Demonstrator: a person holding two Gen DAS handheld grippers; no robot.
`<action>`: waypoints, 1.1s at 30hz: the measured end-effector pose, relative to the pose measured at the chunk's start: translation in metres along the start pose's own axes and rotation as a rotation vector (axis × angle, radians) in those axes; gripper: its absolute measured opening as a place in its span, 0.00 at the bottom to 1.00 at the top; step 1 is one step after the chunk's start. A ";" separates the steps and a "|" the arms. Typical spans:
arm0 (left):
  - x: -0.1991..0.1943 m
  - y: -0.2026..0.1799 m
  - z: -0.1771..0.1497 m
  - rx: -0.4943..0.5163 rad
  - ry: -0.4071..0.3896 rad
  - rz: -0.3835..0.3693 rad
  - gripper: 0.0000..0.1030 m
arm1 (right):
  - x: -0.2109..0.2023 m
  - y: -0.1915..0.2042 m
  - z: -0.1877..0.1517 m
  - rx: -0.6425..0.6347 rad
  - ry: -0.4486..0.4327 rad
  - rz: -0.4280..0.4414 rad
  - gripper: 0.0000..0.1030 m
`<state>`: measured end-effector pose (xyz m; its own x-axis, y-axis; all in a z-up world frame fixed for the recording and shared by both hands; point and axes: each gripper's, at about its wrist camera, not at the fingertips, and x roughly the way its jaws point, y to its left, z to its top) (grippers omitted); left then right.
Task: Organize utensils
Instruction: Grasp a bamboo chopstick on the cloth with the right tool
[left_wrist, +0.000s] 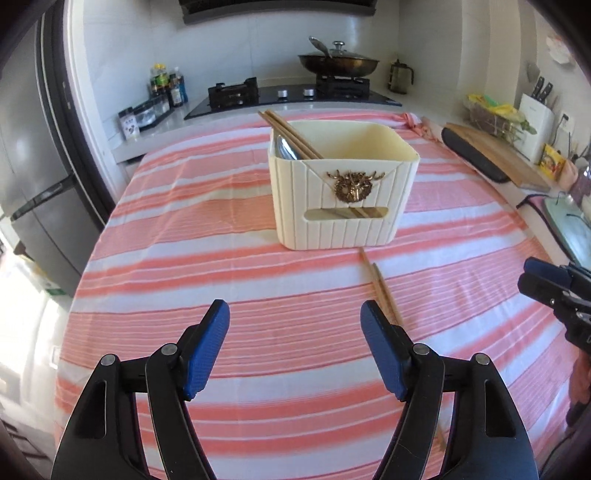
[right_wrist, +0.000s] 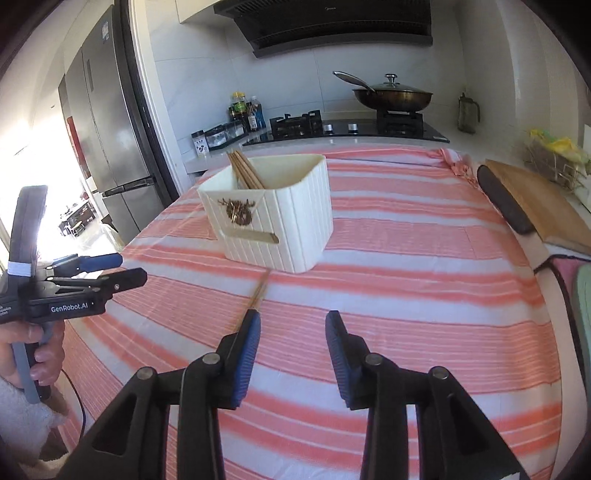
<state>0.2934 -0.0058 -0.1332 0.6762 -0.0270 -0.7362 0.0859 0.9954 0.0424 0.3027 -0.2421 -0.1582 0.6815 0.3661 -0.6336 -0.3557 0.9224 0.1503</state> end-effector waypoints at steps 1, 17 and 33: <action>-0.002 -0.001 -0.002 0.006 -0.005 0.003 0.73 | -0.001 0.001 -0.003 0.002 0.003 -0.001 0.36; -0.010 0.037 -0.051 -0.127 0.051 -0.026 0.76 | 0.041 0.032 -0.038 0.076 0.188 0.073 0.34; 0.005 0.004 -0.063 -0.109 0.088 -0.155 0.76 | 0.067 0.034 -0.055 0.037 0.299 -0.107 0.07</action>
<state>0.2512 0.0038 -0.1795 0.5942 -0.1768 -0.7846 0.1007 0.9842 -0.1455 0.3012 -0.1926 -0.2376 0.4934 0.2196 -0.8416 -0.2649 0.9596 0.0951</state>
